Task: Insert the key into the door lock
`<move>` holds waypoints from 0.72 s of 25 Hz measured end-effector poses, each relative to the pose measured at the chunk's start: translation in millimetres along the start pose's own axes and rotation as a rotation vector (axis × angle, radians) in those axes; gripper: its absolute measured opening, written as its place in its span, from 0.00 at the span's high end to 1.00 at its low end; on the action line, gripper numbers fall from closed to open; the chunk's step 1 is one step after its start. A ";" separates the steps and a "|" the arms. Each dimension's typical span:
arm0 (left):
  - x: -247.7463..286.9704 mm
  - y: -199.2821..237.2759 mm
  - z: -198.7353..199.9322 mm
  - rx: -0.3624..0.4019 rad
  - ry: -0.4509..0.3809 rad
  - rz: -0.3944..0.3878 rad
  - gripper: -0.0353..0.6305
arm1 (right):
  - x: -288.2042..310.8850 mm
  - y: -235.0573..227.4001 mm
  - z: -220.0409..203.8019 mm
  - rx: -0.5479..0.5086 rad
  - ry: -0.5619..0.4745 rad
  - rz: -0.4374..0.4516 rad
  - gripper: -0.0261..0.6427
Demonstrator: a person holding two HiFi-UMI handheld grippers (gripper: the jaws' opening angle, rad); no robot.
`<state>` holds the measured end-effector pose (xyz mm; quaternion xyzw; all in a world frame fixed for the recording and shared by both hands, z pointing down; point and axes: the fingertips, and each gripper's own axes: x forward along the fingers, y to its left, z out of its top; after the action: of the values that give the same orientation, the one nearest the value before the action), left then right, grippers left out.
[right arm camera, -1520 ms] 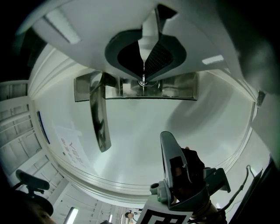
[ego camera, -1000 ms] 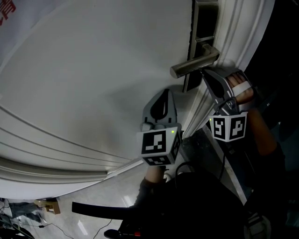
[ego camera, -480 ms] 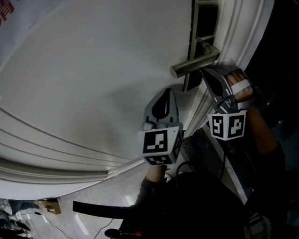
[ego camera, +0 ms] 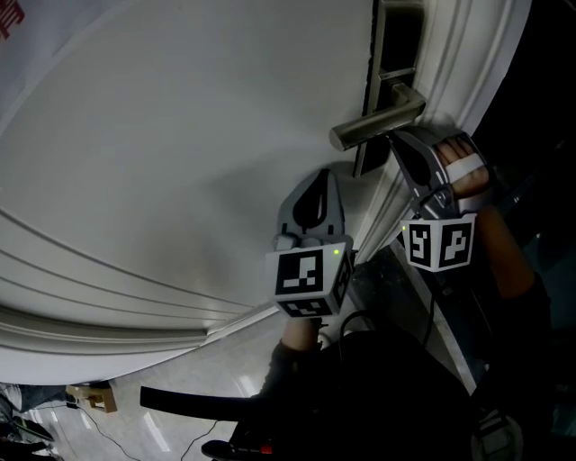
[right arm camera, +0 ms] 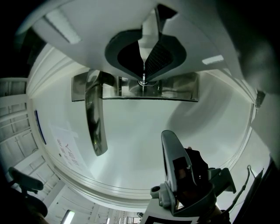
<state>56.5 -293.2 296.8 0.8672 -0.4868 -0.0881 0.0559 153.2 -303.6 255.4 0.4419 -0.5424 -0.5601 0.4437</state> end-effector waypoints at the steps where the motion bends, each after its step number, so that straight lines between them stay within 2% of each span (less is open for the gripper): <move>1: 0.0 -0.7 -0.1 0.000 0.000 -0.001 0.95 | 0.1 -0.1 0.0 -0.004 0.002 0.001 0.94; 7: -1.5 -6.8 -0.8 0.001 0.003 -0.010 0.95 | 0.8 -0.5 0.6 -0.011 0.018 0.003 0.94; 12: -4.9 -7.2 -0.8 -0.002 0.006 0.001 0.95 | 1.2 -0.5 0.3 -0.006 0.022 -0.028 0.94; 18: -9.3 -7.1 -2.1 -0.011 0.008 0.015 0.95 | -0.5 -1.4 -1.1 0.065 0.021 -0.058 0.93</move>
<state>58.1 -281.5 298.5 0.8637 -0.4924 -0.0868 0.0636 154.4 -303.4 254.0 0.4774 -0.5424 -0.5504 0.4182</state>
